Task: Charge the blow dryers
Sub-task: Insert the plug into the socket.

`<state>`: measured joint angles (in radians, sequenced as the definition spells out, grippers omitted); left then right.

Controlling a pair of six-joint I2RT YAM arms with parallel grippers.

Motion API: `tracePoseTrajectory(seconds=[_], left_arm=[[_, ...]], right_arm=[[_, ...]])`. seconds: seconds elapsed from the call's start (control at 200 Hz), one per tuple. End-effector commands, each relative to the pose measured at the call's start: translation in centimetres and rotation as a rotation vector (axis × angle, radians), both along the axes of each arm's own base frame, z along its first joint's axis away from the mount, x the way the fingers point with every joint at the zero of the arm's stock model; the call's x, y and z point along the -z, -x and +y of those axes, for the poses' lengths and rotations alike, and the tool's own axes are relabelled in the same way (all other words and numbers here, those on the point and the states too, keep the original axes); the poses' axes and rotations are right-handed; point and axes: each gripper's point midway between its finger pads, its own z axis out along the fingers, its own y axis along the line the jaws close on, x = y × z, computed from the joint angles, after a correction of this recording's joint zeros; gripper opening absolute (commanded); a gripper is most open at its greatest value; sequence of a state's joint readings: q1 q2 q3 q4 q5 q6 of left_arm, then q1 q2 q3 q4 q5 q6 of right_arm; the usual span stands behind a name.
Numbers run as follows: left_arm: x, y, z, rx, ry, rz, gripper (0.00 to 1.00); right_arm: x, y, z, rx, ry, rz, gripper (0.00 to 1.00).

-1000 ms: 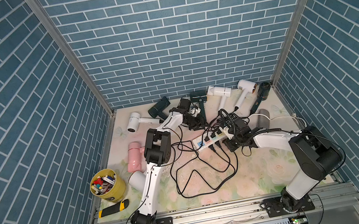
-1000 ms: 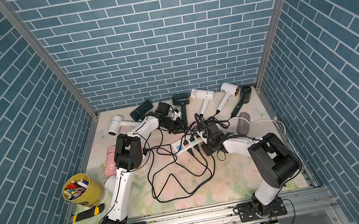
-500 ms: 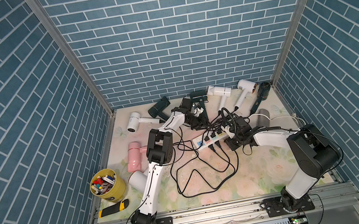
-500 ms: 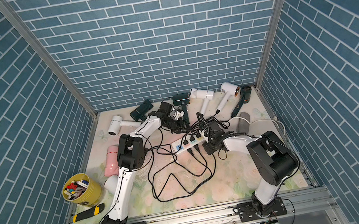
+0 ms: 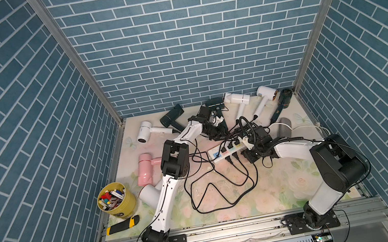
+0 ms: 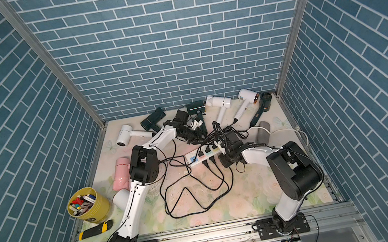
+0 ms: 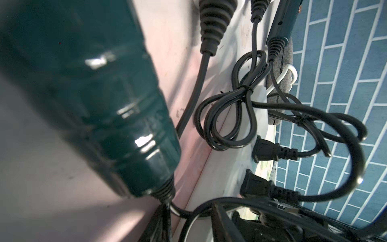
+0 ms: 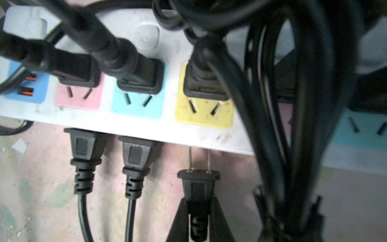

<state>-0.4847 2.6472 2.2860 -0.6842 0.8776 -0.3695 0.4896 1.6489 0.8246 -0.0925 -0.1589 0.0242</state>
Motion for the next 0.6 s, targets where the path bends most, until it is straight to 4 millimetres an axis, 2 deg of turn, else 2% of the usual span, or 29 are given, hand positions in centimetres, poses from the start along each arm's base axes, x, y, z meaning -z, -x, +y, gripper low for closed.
tracePoseTrajectory(seconds=[0.0, 0.28, 0.595], left_arm=[[3.5, 2.3, -0.5, 0.046, -0.042, 0.079, 0.41], [4.0, 2.6, -0.5, 0.053, -0.048, 0.088, 0.41], [4.3, 2.9, -0.6, 0.067, -0.049, 0.091, 0.41]], right_arm=[[-2.1, -1.3, 0.7, -0.051, -0.03, -0.114, 0.0], [-2.9, -1.5, 0.9, -0.053, -0.051, -0.152, 0.0], [-1.8, -2.2, 0.8, -0.032, -0.016, -0.111, 0.0]])
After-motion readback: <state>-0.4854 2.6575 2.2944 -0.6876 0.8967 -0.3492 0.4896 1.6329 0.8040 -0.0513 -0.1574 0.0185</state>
